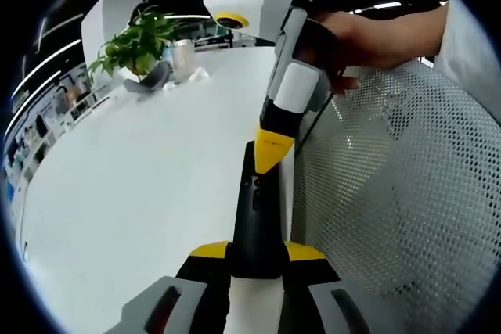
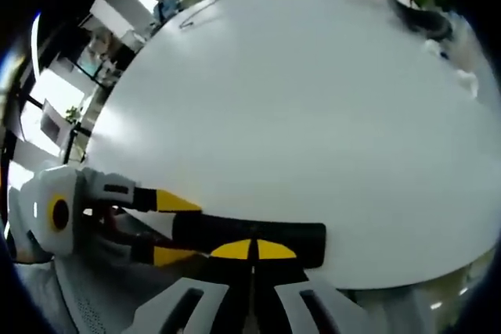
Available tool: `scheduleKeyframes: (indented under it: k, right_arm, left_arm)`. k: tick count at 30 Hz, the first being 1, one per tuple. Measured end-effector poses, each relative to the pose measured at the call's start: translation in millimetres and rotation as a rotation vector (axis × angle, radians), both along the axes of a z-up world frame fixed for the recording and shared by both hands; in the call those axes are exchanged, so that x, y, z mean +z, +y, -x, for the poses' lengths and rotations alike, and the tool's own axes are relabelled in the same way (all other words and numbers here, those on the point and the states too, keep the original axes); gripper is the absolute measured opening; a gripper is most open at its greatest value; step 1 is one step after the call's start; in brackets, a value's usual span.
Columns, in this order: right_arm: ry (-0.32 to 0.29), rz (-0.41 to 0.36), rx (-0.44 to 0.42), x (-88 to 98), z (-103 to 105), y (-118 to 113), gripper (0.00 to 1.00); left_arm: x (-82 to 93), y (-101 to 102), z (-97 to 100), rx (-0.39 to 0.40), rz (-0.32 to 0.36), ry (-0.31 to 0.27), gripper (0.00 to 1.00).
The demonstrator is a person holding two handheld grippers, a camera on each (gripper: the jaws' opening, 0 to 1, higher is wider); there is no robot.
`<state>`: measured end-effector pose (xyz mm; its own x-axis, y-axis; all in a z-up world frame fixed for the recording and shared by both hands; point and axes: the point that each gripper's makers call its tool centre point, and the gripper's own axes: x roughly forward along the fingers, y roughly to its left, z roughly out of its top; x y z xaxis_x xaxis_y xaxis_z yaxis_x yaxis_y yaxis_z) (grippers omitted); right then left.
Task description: Press the specified remote control buttons in sequence, fully releasing each button before pressing the next.
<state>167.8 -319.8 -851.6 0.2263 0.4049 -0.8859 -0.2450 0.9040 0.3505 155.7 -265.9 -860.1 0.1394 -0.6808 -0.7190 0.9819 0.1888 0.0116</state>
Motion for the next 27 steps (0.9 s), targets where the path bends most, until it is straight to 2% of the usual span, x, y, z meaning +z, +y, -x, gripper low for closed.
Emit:
scheduleKeyframes:
  k: [7,12,27]
  right_arm:
    - [-0.014,0.008,0.017,0.0,1.1,0.2,0.0]
    - [-0.04,0.053,0.067,-0.7,1.9,2.3,0.0]
    - [-0.01,-0.001,0.016,-0.3,0.7,0.4,0.0]
  left_arm:
    - [0.4,0.2,0.5,-0.002,0.001,-0.002,0.24]
    - [0.4,0.4,0.8,-0.001,0.0,-0.002,0.24]
    - [1.3,1.0,1.1,-0.003,0.001,-0.002,0.24]
